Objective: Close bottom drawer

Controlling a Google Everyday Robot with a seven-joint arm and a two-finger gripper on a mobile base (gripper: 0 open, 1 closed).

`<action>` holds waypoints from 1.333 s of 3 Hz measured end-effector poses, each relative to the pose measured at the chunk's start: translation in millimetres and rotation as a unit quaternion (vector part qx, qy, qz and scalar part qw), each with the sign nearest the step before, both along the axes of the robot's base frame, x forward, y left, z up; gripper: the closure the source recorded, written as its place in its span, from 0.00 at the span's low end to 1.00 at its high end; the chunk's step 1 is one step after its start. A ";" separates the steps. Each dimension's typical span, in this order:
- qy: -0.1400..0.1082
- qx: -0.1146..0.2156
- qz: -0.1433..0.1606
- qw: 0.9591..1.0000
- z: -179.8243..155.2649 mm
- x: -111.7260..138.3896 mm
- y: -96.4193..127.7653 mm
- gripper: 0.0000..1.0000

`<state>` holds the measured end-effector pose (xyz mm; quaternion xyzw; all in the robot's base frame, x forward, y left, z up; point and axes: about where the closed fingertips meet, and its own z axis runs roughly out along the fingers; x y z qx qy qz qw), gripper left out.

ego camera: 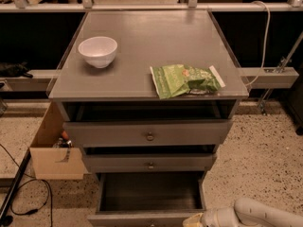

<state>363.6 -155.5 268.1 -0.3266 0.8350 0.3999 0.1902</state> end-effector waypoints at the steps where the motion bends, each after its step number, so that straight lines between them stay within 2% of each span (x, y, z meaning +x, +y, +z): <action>1: -0.014 -0.018 -0.005 1.000 -9.8 4.6 -1.3 1.00; 3: -0.031 -0.054 -0.016 0.998 -29.0 13.2 -5.2 1.00; 4: -0.024 -0.079 -0.028 0.996 -43.5 15.5 -9.6 1.00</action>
Offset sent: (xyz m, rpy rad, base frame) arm 0.0169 -0.0131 -0.0298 -0.1169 -0.0723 -0.0442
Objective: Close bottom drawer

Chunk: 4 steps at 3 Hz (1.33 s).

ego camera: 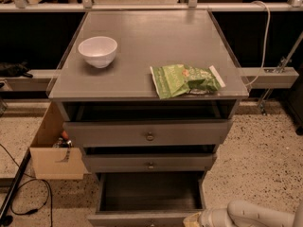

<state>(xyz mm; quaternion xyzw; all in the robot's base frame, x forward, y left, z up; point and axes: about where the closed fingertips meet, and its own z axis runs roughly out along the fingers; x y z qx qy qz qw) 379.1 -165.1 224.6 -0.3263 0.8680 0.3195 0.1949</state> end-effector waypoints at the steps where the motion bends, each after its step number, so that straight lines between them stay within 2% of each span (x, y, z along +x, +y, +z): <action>1: 0.002 -0.003 0.002 1.000 -4.1 -2.4 2.8 1.00; 3: 0.020 -0.010 -0.004 1.000 -31.6 -15.1 4.1 1.00; 4: 0.024 -0.014 -0.001 1.000 -44.7 -13.3 11.0 1.00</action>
Offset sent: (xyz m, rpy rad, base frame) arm -0.0148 -0.0015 -0.0336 -0.0230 0.0446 -0.0175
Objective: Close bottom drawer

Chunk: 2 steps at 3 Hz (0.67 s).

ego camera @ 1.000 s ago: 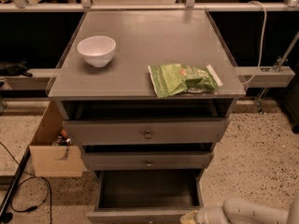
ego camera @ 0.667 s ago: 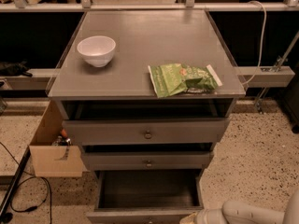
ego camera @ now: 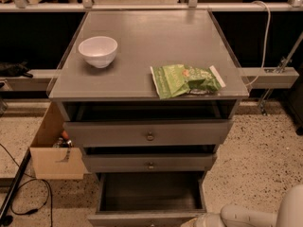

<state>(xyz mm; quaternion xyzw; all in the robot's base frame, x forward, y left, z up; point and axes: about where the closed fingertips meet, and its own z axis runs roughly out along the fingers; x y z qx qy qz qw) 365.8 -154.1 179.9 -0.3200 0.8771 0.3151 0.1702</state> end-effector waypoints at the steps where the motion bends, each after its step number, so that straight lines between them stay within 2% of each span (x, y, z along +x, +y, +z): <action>1: 0.000 0.000 0.000 1.000 -1.1 0.0 0.8 0.84; 2: 0.000 0.000 0.000 1.000 -1.1 0.0 0.8 0.61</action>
Offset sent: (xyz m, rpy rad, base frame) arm 0.0000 0.0008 -0.0011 -0.0003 0.0008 0.0007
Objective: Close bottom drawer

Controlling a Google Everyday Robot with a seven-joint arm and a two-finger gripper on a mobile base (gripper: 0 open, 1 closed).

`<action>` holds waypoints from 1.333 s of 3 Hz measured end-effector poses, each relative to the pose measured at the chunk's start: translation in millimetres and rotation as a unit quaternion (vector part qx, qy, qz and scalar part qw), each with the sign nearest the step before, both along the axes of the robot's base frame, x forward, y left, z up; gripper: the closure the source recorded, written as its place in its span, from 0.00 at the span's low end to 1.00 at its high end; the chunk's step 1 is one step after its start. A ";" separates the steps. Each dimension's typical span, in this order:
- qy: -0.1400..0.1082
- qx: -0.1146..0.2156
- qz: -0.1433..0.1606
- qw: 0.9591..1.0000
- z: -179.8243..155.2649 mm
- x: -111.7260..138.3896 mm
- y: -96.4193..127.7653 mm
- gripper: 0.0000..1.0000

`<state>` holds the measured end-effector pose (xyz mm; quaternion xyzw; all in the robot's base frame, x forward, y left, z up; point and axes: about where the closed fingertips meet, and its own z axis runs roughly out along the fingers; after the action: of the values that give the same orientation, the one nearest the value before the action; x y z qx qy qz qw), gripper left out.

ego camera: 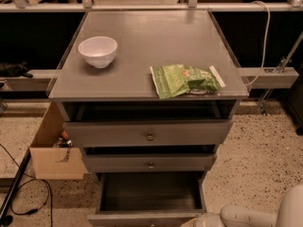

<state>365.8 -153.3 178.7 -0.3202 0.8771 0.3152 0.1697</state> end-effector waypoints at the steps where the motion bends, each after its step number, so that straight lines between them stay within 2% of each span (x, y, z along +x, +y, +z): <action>1: -0.009 -0.002 0.001 1.000 1.3 4.8 5.3 0.37; 2: -0.013 0.003 0.008 1.000 -1.7 23.1 19.1 0.14; 3: -0.011 0.005 0.009 1.000 -3.4 24.3 22.8 0.00; 4: -0.017 0.003 0.010 1.000 -4.5 38.5 25.5 0.00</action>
Offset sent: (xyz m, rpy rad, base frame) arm 0.0527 0.0323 -0.0037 0.0146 -0.0441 0.0320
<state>404.3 -127.7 174.2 -0.3331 0.8700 0.3144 0.1823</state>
